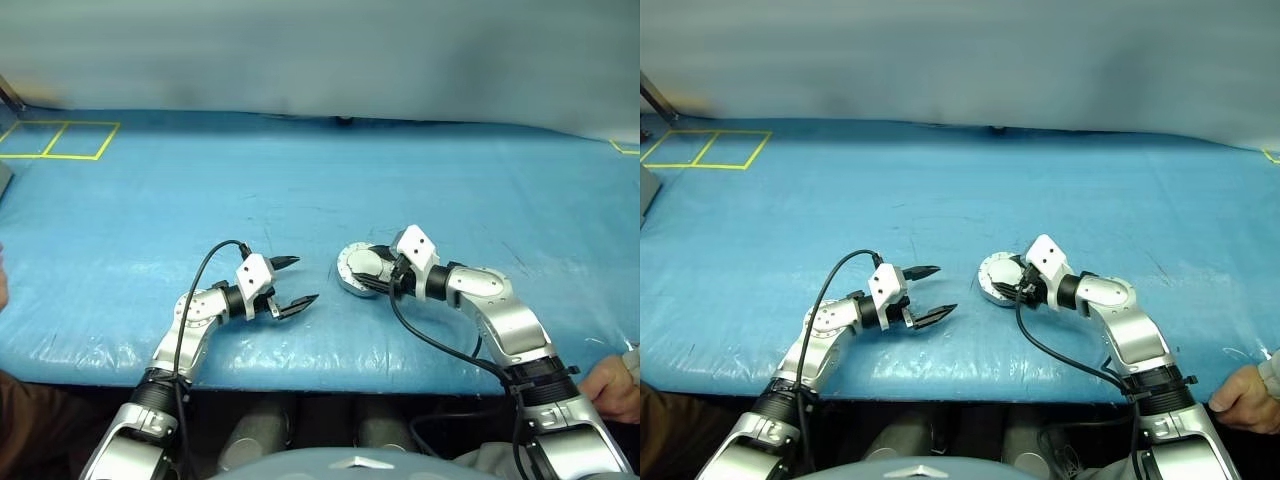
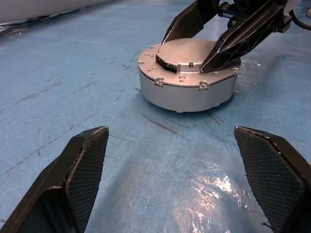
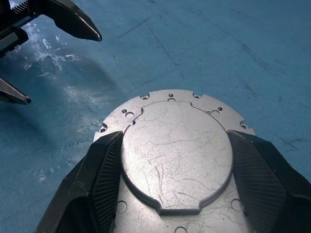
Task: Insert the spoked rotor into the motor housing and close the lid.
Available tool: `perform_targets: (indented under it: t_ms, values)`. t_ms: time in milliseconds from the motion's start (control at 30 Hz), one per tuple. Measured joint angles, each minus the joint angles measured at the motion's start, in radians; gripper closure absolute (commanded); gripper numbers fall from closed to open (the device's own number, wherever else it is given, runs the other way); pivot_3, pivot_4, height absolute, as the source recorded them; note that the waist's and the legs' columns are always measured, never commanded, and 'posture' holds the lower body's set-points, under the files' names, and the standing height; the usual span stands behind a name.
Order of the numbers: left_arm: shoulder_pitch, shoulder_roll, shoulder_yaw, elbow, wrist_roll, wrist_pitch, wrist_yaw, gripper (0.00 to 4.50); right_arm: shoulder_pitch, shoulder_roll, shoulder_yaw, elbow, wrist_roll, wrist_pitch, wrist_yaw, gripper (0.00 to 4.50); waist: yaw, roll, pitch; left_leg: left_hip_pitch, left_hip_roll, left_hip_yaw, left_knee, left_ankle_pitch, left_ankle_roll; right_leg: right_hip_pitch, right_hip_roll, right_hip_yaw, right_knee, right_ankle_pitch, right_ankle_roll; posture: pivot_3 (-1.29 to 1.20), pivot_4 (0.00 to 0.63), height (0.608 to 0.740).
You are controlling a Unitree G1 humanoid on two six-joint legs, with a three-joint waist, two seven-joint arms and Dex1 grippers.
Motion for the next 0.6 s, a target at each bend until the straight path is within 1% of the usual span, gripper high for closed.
perform_targets:
  t_ms: [200, 333, 433, 600]
  values:
    - [0.0, -0.005, 0.0, 0.0, 0.001, 0.006, 0.021, 0.1, -0.007, 0.002, 0.011, 0.006, -0.015, -0.008, -0.005, 1.49, 0.0, 0.0, 0.0, 0.0, 0.0, 0.0, 0.0, 0.0, 0.0, 0.0, 0.0, 0.0, 0.0, -0.001, 0.002, 0.0, 0.15, 0.74]
    - [-0.019, -0.04, 0.001, 0.005, 0.002, 0.033, 0.065, 0.1, -0.007, 0.005, 0.011, 0.007, -0.018, -0.008, -0.01, 1.49, 0.0, -0.001, 0.0, 0.0, 0.0, 0.0, 0.0, 0.0, 0.0, 0.0, 0.0, 0.0, 0.0, -0.002, 0.003, 0.0, 0.15, 0.74]
    - [-0.071, -0.068, 0.001, 0.026, 0.001, 0.044, 0.078, 0.76, -0.007, 0.006, 0.012, 0.007, -0.021, -0.007, -0.014, 1.49, 0.0, -0.001, 0.0, 0.0, 0.0, 0.0, 0.0, 0.0, 0.0, 0.0, 0.0, 0.0, 0.001, -0.002, 0.004, 0.0, 0.15, 0.74]
    - [-0.141, -0.114, -0.024, 0.102, 0.021, 0.043, 0.072, 2.44, -0.005, 0.011, 0.016, 0.002, -0.022, -0.007, -0.016, 1.49, -0.003, -0.001, -0.001, 0.0, 0.0, 0.0, 0.0, 0.0, 0.0, 0.0, 0.0, 0.0, 0.0, -0.001, 0.004, 0.0, 0.15, 0.74]
